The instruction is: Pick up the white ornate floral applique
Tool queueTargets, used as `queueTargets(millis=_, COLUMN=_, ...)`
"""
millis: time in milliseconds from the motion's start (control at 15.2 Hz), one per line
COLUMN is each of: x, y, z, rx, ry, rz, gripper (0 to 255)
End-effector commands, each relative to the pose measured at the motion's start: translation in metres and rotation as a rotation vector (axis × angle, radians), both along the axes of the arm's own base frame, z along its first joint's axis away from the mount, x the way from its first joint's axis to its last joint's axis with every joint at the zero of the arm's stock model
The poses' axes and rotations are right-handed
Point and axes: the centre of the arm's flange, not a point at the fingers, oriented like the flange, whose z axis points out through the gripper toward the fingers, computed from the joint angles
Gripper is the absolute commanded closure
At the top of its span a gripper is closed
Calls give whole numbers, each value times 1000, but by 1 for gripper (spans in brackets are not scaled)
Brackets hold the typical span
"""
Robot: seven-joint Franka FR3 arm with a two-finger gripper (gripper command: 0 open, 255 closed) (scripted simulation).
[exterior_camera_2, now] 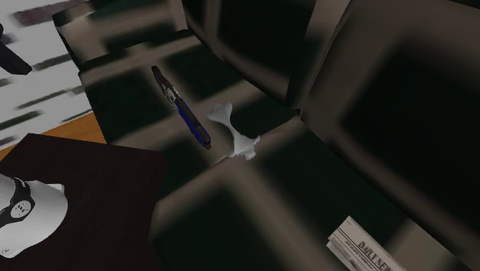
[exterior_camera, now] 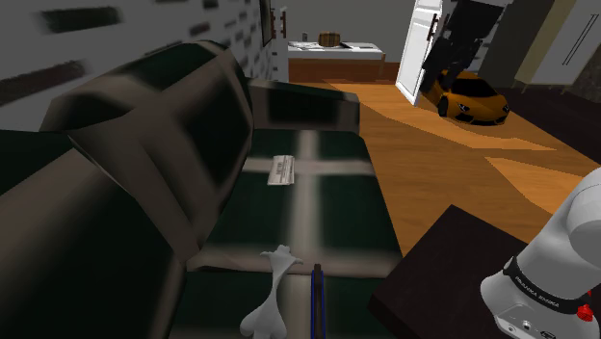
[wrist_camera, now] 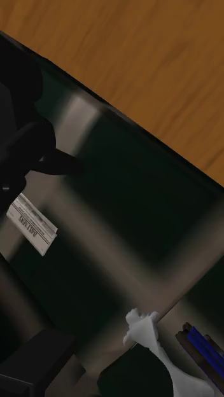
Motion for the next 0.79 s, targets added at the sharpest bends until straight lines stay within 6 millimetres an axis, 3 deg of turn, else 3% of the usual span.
queueTargets(millis=0, x=0, y=0, z=0, rx=0, ry=0, rz=0, gripper=0)
queueTargets(millis=726, x=7, y=92, z=-112, rx=28, ry=32, rz=-156, gripper=0)
